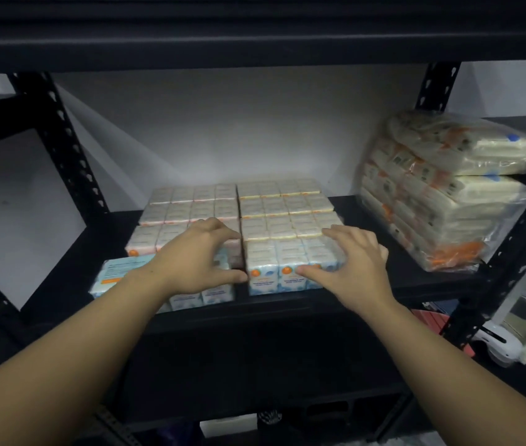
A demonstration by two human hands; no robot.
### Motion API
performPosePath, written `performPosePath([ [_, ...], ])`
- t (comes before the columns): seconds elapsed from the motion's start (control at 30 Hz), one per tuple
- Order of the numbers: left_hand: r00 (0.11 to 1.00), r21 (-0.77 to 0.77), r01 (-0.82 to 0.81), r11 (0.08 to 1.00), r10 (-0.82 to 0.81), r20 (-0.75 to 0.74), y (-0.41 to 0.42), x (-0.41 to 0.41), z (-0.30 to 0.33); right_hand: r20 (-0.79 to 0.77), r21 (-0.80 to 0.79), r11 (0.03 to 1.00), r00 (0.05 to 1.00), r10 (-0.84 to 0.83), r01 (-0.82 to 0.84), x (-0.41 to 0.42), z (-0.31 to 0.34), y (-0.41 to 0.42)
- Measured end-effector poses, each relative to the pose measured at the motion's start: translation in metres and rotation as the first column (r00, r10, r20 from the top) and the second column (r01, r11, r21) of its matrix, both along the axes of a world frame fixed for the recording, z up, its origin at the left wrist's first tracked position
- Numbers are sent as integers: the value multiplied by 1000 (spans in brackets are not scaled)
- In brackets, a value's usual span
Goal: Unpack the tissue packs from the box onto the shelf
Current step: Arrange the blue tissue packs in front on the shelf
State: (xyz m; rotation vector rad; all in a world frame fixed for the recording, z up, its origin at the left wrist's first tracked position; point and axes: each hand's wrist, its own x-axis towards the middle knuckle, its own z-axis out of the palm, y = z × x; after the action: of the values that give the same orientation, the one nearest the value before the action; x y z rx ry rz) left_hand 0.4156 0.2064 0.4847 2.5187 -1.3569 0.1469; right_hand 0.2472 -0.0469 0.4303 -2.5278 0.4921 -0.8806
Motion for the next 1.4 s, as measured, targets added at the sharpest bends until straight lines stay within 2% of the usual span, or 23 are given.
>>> performPosePath([
  [0.07, 999, 9, -33, 999, 33, 7, 23, 8, 0, -6, -76, 997, 1000, 20, -21, 11, 2, 14],
  [0.17, 995, 15, -94, 996, 94, -14, 56, 20, -4, 8, -92, 990, 994, 106, -105, 26, 3, 41],
  [0.37, 974, 69, -167, 983, 176, -145, 112, 38, -11, 4, -146, 949, 959, 283, -279, 47, 1, 95],
  [0.47, 966, 24, -154, 988, 156, -205, 121, 38, -9, -11, -122, 941, 949, 316, -315, 58, 3, 116],
  [0.53, 955, 40, -198, 979, 202, -216, 127, 38, -6, -31, -123, 949, 956, 290, -292, 65, 8, 125],
  [0.6, 924, 95, -326, 941, 338, -180, 139, 40, -4, -73, -130, 963, 971, 228, -236, 74, 18, 130],
  [0.7, 804, 146, -563, 813, 580, -133, 160, 46, -1, -258, -192, 968, 960, 110, -162, 88, 33, 131],
  [0.77, 743, 207, -621, 756, 652, -153, 169, 45, -2, -395, -239, 957, 917, 59, -165, 96, 38, 133],
  [0.83, 726, 239, -600, 763, 645, -239, 173, 42, -5, -445, -260, 950, 895, 38, -170, 100, 37, 136],
  [0.93, 698, 130, -590, 797, 585, -414, 171, 35, -10, -422, -206, 965, 904, 62, -162, 102, 32, 141],
  [1.1, 752, -67, -628, 775, 583, -307, 168, 26, -8, -242, 13, 992, 962, 127, -128, 94, 31, 141],
  [1.23, 785, -226, -581, 782, 465, -408, 175, 15, -9, -144, 76, 986, 977, 158, -148, 78, 23, 135],
  [1.4, 778, -313, -539, 781, 320, -541, 178, 5, -34, -126, 48, 981, 973, 194, -189, 65, 15, 135],
])
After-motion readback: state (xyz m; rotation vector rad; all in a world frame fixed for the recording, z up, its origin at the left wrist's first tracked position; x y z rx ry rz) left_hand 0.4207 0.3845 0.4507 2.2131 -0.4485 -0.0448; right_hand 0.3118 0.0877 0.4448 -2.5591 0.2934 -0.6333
